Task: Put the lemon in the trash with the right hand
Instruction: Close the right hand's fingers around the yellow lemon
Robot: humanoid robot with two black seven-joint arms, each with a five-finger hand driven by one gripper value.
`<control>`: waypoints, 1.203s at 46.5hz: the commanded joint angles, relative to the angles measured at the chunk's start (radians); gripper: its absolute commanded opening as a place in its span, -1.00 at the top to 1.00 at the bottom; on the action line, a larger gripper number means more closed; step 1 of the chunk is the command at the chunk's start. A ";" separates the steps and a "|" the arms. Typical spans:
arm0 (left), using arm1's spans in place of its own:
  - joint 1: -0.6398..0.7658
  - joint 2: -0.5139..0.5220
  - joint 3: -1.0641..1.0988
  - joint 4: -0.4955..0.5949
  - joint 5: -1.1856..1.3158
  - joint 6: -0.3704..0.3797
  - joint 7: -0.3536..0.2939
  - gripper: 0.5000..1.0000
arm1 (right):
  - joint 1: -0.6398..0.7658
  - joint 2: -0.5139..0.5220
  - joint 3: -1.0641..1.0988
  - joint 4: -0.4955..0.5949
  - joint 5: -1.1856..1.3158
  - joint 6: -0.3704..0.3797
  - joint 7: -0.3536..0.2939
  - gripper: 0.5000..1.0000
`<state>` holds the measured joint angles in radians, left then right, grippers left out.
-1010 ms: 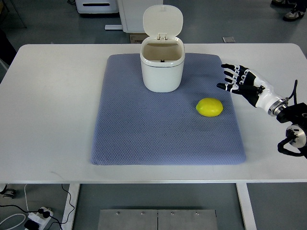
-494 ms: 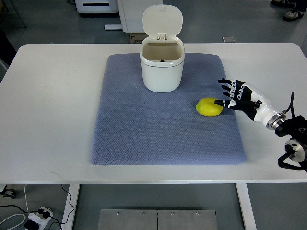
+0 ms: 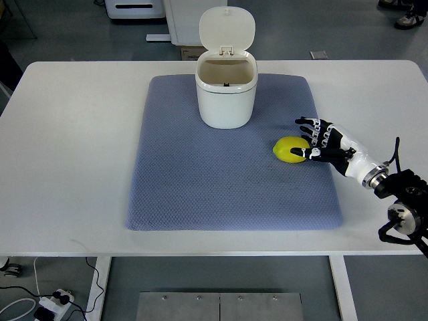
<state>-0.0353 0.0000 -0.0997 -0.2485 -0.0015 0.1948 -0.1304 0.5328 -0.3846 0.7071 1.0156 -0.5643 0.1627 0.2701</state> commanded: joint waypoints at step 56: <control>0.000 0.000 0.000 0.000 0.000 0.000 0.000 -1.00 | -0.040 0.026 -0.012 -0.012 -0.071 -0.074 0.032 -0.70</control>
<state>-0.0353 0.0000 -0.0997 -0.2485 -0.0015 0.1948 -0.1304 0.4906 -0.3599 0.6965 1.0049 -0.6352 0.0959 0.3059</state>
